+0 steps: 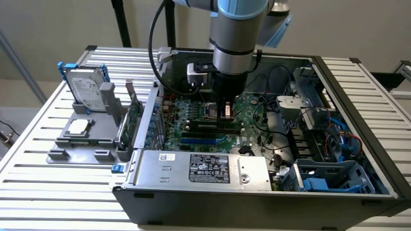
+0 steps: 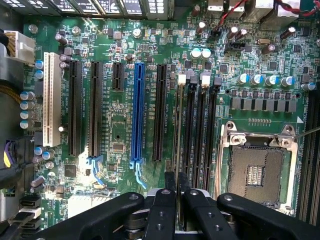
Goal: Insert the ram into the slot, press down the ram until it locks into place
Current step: 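Insert the ram into the slot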
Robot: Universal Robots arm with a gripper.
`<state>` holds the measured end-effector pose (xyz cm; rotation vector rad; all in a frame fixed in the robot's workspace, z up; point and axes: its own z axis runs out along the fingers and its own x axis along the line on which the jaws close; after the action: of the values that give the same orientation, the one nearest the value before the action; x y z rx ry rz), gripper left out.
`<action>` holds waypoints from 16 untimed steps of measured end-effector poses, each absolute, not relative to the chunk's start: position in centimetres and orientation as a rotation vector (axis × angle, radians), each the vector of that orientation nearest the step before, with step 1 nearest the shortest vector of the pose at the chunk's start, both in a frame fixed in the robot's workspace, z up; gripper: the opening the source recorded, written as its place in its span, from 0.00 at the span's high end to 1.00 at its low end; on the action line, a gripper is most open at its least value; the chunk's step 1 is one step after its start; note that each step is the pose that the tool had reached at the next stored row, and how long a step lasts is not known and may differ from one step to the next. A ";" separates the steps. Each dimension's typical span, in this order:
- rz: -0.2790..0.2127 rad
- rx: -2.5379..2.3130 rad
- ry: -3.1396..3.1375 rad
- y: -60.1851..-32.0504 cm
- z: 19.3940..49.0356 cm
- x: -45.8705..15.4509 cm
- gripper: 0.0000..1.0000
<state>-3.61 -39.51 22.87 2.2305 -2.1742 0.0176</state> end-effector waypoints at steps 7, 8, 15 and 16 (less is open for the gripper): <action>0.019 2.226 -2.178 -39.5 22.9 -3.6 0.87; 0.019 2.224 -2.179 -39.5 22.9 -3.5 0.87; 0.020 2.211 -2.191 -39.5 22.9 -3.5 0.87; 0.020 2.209 -2.193 -39.5 22.9 -3.5 0.87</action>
<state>-3.50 -39.46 22.88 2.2094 -2.1927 0.0200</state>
